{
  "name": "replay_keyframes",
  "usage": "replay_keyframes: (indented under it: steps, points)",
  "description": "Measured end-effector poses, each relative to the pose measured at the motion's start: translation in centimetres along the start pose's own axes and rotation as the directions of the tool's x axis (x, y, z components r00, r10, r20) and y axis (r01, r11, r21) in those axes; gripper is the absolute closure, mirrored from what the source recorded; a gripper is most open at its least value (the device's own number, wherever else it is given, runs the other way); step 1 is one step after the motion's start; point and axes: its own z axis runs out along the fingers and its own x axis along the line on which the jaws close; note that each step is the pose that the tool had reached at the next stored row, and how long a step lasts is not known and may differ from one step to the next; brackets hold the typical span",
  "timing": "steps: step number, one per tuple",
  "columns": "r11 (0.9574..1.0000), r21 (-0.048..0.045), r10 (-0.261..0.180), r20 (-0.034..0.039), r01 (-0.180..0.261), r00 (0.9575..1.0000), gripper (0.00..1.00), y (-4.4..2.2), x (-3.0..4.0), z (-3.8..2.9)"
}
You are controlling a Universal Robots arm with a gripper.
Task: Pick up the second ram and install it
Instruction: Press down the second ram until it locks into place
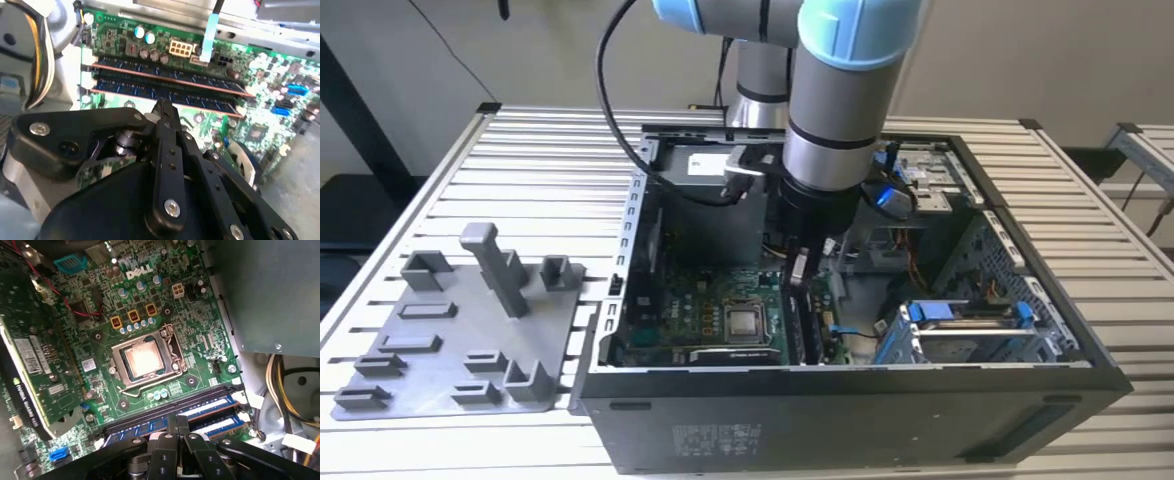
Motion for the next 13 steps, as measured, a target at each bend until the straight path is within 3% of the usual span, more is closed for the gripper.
replay_keyframes:
  steps: [4,13]
  points:
    - [1.0,0.0,0.0,-0.0001,0.0,1.0,0.89,-0.02,0.01,-1.36]
    - [1.0,0.0005,0.0,-0.0015,0.0,1.0,0.89,-0.02,0.01,-1.46]
